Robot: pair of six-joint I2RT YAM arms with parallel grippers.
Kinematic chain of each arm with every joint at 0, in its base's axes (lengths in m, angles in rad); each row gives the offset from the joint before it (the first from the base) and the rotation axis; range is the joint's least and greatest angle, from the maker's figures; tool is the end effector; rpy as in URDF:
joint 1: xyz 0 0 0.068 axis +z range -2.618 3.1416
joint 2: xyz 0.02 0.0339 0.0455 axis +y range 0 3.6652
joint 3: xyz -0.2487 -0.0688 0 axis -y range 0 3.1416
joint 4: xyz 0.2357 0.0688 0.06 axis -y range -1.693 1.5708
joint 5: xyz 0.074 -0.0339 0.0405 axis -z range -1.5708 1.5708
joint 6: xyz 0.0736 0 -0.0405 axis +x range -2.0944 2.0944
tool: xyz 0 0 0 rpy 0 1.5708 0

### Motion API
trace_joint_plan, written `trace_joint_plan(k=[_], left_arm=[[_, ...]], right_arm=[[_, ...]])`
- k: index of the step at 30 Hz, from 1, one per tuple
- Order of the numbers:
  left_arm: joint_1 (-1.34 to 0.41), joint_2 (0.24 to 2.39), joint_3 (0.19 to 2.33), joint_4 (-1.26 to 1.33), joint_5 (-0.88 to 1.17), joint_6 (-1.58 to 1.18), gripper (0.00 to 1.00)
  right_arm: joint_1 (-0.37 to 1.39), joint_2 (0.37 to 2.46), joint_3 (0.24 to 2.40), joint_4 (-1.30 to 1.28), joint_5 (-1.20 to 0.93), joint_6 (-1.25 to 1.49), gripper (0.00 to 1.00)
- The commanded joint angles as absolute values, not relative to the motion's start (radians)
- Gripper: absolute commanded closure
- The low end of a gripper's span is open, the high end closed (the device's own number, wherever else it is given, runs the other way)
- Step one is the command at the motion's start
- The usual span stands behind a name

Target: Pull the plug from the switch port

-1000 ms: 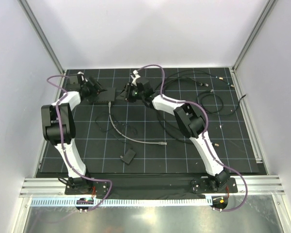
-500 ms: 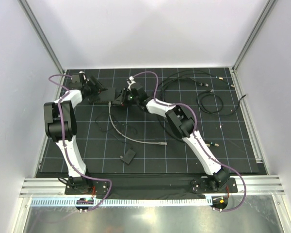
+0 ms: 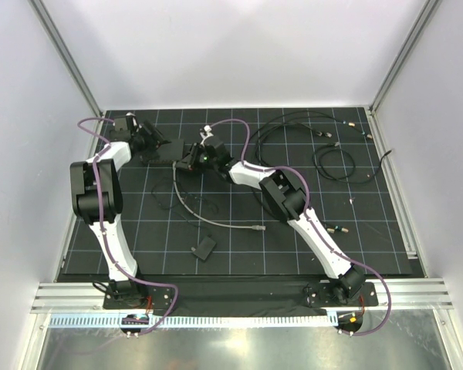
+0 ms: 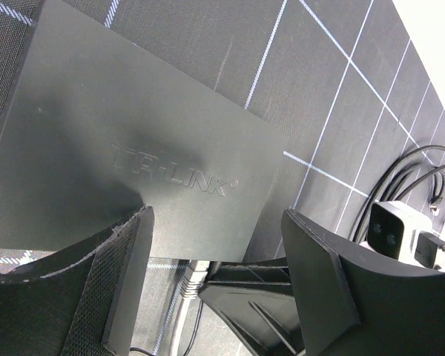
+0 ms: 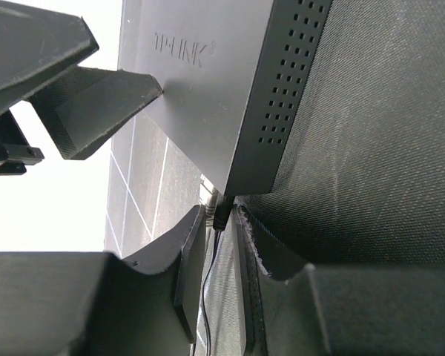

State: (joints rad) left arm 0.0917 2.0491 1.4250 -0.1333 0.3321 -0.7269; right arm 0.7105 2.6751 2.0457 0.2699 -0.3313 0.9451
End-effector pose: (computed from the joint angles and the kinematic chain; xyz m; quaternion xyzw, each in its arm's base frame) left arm 0.4654 0.0187 0.1466 -0.3005 0.8570 -0.2660 0.3232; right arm 0.4410 0.4110 0.0846 0.0017 0.8163 0.5052 0.2800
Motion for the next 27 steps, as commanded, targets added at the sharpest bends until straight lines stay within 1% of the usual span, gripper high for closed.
trace_joint_plan(k=[1,4,7,8,9,16,20,25,26,27], left_arm=[[0.087,2.071,1.44,-0.199,0.322,-0.718,0.26],[0.089,2.068,1.439,-0.199,0.322,-0.716,0.27],[0.089,2.066,1.436,-0.202,0.324,-0.716,0.27],[0.087,2.068,1.436,-0.202,0.327,-0.718,0.27],[0.089,2.069,1.436,-0.202,0.327,-0.719,0.27],[0.089,2.075,1.436,-0.206,0.347,-0.741,0.29],[0.08,2.08,1.428,-0.206,0.351,-0.753,0.29],[0.066,2.088,1.416,-0.203,0.357,-0.764,0.3],[0.063,2.088,1.413,-0.199,0.357,-0.767,0.3],[0.063,2.088,1.411,-0.198,0.357,-0.769,0.3]], right_arm=[[0.696,2.68,2.016,0.288,-0.299,0.979,0.71],[0.683,2.695,2.026,0.301,-0.313,0.996,0.71],[0.678,2.714,2.031,0.308,-0.33,1.026,0.84],[0.678,2.718,2.037,0.308,-0.337,1.035,0.94],[0.678,2.724,2.045,0.301,-0.345,1.035,0.99],[0.678,2.708,2.053,0.184,-0.386,1.005,0.99],[0.701,2.695,1.974,0.189,-0.442,1.031,0.99],[0.71,2.709,1.985,0.213,-0.526,1.055,0.99],[0.71,2.698,1.967,0.213,-0.535,1.034,0.99],[0.712,2.663,1.9,0.245,-0.534,1.034,0.99]])
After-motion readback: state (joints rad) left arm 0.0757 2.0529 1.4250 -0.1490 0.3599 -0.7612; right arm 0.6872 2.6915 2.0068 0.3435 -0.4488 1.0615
